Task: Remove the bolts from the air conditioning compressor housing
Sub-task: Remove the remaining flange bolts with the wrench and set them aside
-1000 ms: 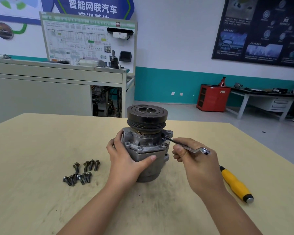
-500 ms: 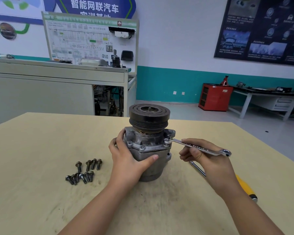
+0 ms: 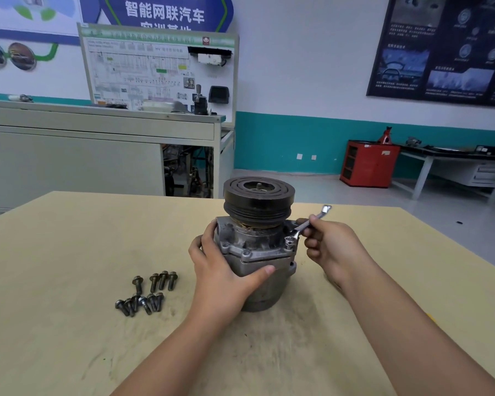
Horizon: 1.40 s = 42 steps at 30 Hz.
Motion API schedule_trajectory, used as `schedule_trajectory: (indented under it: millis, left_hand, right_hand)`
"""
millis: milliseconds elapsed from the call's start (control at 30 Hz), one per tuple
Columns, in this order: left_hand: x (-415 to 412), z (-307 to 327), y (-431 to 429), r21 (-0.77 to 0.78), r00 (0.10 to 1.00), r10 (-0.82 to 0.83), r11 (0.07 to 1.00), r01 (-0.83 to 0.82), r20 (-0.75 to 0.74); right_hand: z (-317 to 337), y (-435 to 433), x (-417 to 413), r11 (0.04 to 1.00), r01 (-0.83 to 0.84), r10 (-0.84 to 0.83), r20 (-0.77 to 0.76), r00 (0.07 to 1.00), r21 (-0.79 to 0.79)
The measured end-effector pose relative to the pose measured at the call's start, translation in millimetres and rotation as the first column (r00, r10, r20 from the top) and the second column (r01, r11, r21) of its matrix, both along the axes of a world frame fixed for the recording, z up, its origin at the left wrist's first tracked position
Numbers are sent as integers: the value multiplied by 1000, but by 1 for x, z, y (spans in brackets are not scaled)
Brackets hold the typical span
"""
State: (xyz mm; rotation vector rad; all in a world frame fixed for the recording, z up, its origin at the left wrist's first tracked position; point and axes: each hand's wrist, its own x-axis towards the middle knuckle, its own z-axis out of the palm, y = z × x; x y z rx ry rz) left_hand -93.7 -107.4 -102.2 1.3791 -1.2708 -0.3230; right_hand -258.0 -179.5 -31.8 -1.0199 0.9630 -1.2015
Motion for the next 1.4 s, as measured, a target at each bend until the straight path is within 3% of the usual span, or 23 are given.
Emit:
schedule_trajectory:
  millis: [67,167,233,300,400,533,733,867,1000,1167,1400]
  left_hand:
    - [0,0,0,-1,1000,-3,1000,3,0]
    - [1,0,0,-4,1000,-7,1000,7,-4]
    - [1,0,1,-2,1000,-8,1000,8,-3]
    - [1,0,0,-1,1000,-6,1000,6,-1]
    - [1,0,0,0,1000,1,1000,-1,0]
    - [1,0,0,4,1000,0,1000,0,6]
    - [0,1,-1,-1,1000,4,1000,-4,-11]
    - [0,0,-2,-9,1000,9,1000,-10,-13]
    - [1,0,-3,-7,1000,9,1000,-9,-7]
    - [1,-1,-3,-4,1000,7,1000,-7,-14]
    - [0,0,-1,-6,1000,7,1000,-7,-22]
  right_hand:
    - [5,-4,6,1000,7,-7,-5,1000,-11]
    - [13,-3,10,997,24,-14,137,990,-70]
    - [18,4,5,986,81,-52,193,980,-149]
    - [18,15,-1,952,155,-117,156,981,-264]
    - [11,36,-8,838,247,-289,-13,957,-486]
    - [-1,63,-8,659,156,-394,-161,905,-735]
    - [-11,78,-8,417,-31,-617,-309,723,-908]
    - [-20,85,-7,312,-138,-646,-316,695,-940]
    - [-27,88,-7,334,-159,-649,-349,676,-929]
    - [-29,89,-13,608,-36,-377,-328,866,-793]
    - [-26,77,-24,745,-17,-167,-210,963,-667]
